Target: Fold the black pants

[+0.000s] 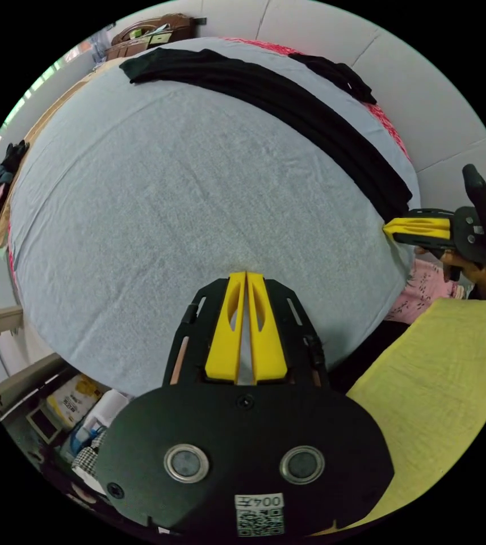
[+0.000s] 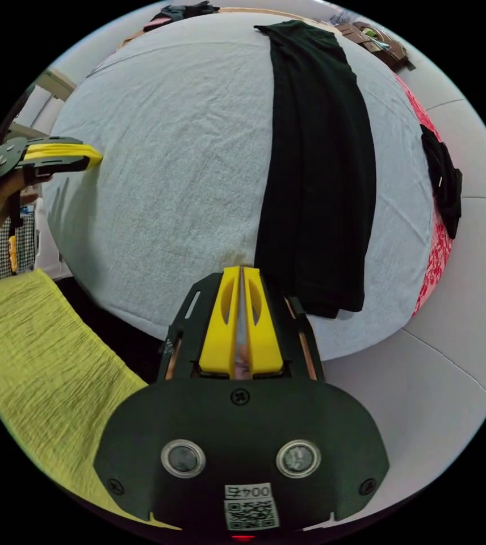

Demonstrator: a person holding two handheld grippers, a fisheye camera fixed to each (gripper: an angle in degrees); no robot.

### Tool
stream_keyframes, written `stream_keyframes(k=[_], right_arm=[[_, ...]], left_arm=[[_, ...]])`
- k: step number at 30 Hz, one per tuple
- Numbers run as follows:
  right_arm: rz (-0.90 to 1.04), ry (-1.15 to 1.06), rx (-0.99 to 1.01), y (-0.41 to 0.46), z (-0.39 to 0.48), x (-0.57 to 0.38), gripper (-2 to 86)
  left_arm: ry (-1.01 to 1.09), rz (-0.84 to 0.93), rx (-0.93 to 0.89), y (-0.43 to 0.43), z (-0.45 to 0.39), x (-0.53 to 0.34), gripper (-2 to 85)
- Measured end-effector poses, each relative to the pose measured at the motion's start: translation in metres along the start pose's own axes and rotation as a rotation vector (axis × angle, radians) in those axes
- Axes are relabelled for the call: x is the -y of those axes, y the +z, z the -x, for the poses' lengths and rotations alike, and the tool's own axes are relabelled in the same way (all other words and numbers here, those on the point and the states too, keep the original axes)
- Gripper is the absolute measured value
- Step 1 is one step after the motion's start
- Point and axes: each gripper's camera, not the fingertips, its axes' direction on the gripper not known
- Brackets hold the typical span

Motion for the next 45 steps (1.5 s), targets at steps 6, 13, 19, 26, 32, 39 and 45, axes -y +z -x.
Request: stream_keyframes(k=[6, 13, 19, 26, 32, 39, 45], right_arm=[[0.096, 0.073, 0.082, -0.019, -0.03, 0.004, -0.2], [0.095, 0.14, 0.135, -0.046, -0.066, -0.016, -0.7], [-0.073, 0.072, 0.132, -0.08, -0.092, -0.06, 0.0], [-0.339, 0.085, 0.077, -0.145, -0.201, -0.145, 5.7], [-0.281, 0.141, 0.157, -0.137, -0.299, -0.191, 9.6], [-0.234, 0.095, 0.158, -0.138, -0.349, -0.223, 9.1], [-0.25, 0.058, 0.16, -0.153, -0.383, -0.244, 8.3]], left_arm=[[-0.002, 0.026, -0.067, 0.025, -0.002, -0.015, 0.4], [-0.014, 0.043, -0.088, 0.051, -0.007, -0.033, 0.4], [-0.075, 0.033, -0.12, 0.073, -0.006, -0.054, 0.6], [-0.022, -0.189, -0.331, 0.072, -0.071, -0.074, 2.0], [0.006, -0.17, -0.437, 0.111, -0.145, -0.053, 5.0], [-0.116, -0.114, -0.509, 0.16, -0.168, -0.052, 7.4], [-0.251, -0.127, -0.585, 0.187, -0.157, -0.066, 7.6]])
